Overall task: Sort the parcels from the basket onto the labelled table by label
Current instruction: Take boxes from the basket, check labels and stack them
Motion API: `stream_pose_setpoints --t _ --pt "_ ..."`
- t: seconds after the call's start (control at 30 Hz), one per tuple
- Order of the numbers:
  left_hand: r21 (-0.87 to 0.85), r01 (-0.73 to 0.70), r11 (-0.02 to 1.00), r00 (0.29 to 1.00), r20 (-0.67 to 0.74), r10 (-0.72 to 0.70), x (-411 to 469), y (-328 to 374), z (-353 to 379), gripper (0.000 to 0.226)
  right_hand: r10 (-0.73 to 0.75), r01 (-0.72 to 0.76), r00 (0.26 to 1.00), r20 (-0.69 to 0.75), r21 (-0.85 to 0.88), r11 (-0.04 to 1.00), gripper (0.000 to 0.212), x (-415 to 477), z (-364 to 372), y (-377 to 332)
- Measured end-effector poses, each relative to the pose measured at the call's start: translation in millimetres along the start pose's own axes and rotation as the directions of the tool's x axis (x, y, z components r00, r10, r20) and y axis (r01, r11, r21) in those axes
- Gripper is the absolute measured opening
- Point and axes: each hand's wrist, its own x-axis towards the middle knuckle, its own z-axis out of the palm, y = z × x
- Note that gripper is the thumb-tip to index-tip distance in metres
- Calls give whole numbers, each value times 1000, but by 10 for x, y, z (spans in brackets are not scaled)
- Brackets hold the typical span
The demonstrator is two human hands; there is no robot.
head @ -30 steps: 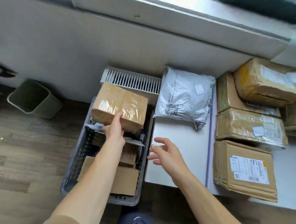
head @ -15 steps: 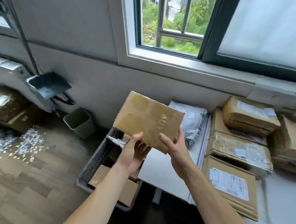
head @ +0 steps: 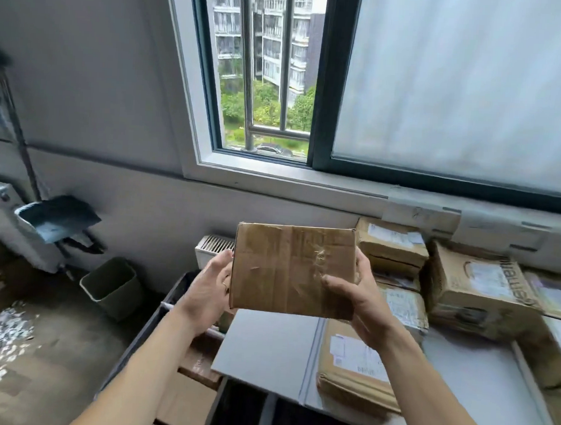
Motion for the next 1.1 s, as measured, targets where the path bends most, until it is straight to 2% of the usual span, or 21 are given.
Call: stream_pose_setpoints --t 0.07,0.1,0.17,0.27,0.33,0.47,0.53,0.6,0.67,0.73,0.77,0.83,0.9,0.97,1.03,1.1 --pt "51 -20 999 996 86 15 83 152 46 40 -8 9 999 44 -30 1000 106 -13 -28 -56" --pt "55 -25 998 995 99 19 130 201 52 45 -6 9 999 54 -45 999 106 -6 -33 -73" --pt "85 -15 996 994 112 5 224 275 47 84 -21 24 998 54 -57 998 108 3 -11 -113" --pt "117 7 993 985 171 -27 342 278 -24 111 -24 27 999 35 -86 996 105 48 17 -128" --pt "124 37 992 972 226 -65 361 271 -105 112 -17 18 1000 13 -122 992 101 54 46 -145" --pt "194 58 979 929 348 -124 433 199 -268 99 8 -12 999 -33 -149 989 97 128 93 -165" --pt "151 31 988 955 287 -74 513 76 -333 97 9 -18 999 -53 -170 985 96 203 125 -167" --pt "97 0 995 988 156 -15 571 46 -331 114 4 -33 990 -144 -204 978 99 333 196 -131" --pt "138 -92 986 995 41 88 645 12 -296 118 33 -105 955 -294 -232 967 98 469 287 -85" --pt "230 -195 953 977 -36 209 712 -30 -206 111 84 -194 919 -384 -259 946 112 573 417 -51" --pt "276 -250 928 958 -69 278 744 -77 -153 108 100 -227 907 -408 -277 934 118 617 494 -48" --pt "355 -353 865 906 -102 412 793 -172 -63 109 72 -216 906 -417 -311 925 116 674 687 -116" --pt "493 -421 761 839 -107 534 827 -274 -5 117 87 -213 903 -421 -263 941 115 757 847 -178" --pt "676 -442 589 758 -70 649 836 -339 41 117 208 -292 890 -405 -158 943 118 859 1029 -245" --pt "807 -457 374 669 35 742 842 -390 71 113 371 -396 869 -328 -8 918 117 890 1169 -354" --pt "865 -467 184 592 151 791 851 -436 63 109 468 -475 853 -232 28 880 83 862 1205 -432"
